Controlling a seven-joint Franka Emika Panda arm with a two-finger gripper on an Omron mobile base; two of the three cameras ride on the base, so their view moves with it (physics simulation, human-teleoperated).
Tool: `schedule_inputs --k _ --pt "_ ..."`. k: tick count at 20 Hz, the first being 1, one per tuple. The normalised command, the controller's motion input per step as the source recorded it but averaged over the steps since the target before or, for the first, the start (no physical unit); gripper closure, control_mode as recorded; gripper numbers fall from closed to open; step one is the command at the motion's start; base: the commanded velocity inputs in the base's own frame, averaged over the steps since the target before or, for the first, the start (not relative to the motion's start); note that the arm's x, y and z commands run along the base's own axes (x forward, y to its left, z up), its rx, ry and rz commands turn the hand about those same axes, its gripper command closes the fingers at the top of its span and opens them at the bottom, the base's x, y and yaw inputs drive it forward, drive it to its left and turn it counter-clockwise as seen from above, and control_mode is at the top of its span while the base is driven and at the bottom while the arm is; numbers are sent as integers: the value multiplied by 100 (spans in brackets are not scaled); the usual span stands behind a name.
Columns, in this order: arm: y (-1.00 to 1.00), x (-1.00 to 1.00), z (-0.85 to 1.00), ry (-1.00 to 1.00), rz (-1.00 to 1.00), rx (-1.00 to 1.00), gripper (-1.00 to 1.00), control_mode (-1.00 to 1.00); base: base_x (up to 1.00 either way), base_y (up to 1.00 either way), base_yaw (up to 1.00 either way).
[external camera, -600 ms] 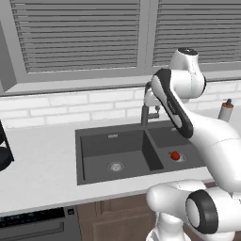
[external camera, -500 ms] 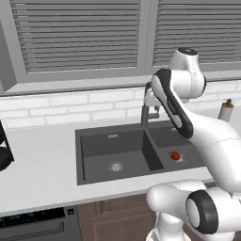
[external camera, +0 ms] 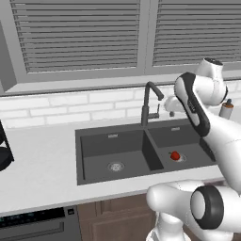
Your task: Pick the bell pepper from the sink and place it in the bowl. Then pick the bowl and place it in the microwave. Then close the microwave door and press the start button.
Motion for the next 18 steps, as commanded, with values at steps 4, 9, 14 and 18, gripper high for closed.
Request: schedule_inputs --k 4,9,14,18 --pt "-100 0 -54 14 -2 13 -100 -100 0 0 0" --pt "-71 1 -59 8 0 4 -100 -100 0 0 0" --pt "-25 5 -76 0 0 -1 -100 -100 0 0 0" --pt "-3 13 -89 0 0 -3 -100 -100 0 0 0"
